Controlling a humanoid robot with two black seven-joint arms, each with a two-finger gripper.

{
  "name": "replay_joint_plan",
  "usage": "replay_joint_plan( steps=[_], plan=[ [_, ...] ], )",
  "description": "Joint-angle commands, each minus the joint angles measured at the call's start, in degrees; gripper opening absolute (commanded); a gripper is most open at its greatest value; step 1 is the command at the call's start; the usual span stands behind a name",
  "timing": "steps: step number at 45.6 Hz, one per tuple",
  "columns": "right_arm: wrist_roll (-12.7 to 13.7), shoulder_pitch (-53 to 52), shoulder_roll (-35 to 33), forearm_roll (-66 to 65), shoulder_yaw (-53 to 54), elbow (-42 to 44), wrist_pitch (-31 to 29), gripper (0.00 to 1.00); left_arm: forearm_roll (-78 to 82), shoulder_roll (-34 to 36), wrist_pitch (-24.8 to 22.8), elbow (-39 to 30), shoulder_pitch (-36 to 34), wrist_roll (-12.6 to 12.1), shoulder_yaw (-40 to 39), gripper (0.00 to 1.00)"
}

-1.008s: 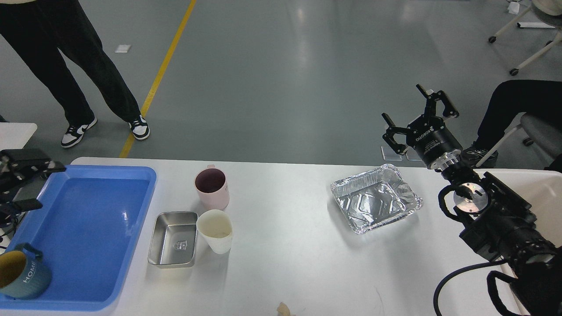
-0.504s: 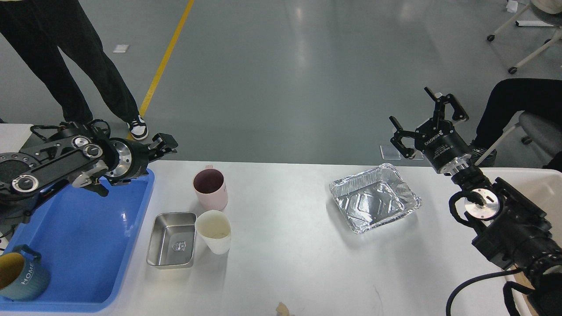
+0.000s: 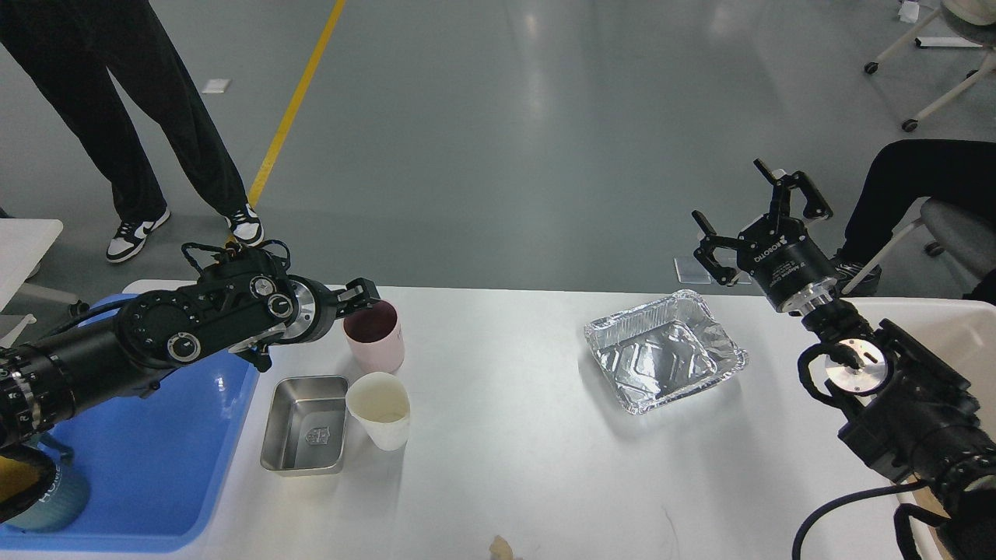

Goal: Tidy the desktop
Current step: 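Reach the left gripper to the pink mug and grasp its rim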

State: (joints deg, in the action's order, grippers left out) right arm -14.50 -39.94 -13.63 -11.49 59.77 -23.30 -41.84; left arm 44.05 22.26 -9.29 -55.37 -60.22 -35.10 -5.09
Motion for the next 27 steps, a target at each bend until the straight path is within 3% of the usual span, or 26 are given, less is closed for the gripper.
replay_joint_plan(
  steps=[1, 13, 27],
  plan=[
    [0.0, 0.1, 0.0, 0.0, 0.0, 0.0, 0.0, 1.0, 0.3, -0.5, 0.0, 2.3, 1.1, 0.9, 0.1, 0.82],
    [0.0, 0.4, -0.1, 0.0, 0.0, 0.0, -0.1, 1.0, 2.7, -3.8, -0.3, 7.9, 2.6, 3.2, 0.1, 0.77],
    [0.0, 0.6, -0.1, 0.0, 0.0, 0.0, -0.1, 1.0, 4.6, -8.5, -0.4, 13.4, 2.9, 5.1, 0.3, 0.63]
  ],
)
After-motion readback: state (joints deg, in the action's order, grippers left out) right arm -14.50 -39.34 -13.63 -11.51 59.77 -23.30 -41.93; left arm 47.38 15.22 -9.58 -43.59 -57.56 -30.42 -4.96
